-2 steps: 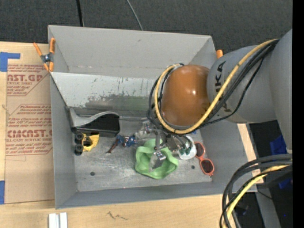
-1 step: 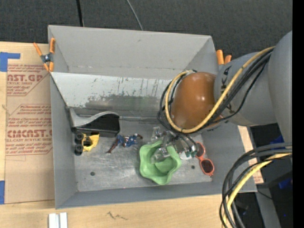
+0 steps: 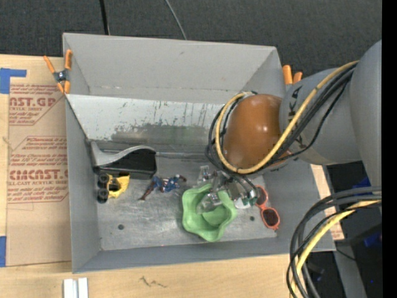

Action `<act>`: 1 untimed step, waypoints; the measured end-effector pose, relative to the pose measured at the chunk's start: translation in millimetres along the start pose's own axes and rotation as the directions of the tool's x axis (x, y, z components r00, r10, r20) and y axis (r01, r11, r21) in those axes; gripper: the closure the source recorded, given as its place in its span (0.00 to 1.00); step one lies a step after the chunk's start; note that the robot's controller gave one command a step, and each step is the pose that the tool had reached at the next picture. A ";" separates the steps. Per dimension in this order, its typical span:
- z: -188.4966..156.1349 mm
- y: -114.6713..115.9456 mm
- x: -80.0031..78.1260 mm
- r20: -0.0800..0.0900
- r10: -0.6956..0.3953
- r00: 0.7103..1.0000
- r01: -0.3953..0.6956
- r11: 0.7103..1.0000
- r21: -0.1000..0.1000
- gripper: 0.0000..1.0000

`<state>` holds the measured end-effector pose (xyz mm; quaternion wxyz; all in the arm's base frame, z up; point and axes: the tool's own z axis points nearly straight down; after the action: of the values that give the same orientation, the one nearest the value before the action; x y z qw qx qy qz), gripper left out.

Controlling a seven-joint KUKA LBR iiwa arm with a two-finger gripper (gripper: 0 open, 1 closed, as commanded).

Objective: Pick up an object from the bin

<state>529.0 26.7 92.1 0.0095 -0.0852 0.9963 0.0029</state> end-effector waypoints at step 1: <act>-1.5 3.9 2.5 -0.004 -0.001 1.000 0.001 1.000 0.001 1.00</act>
Offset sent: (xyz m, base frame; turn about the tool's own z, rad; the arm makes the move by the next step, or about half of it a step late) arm -0.0094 0.0092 0.1872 -0.0561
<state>525.9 30.1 93.5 0.0076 -0.0857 0.9963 0.0024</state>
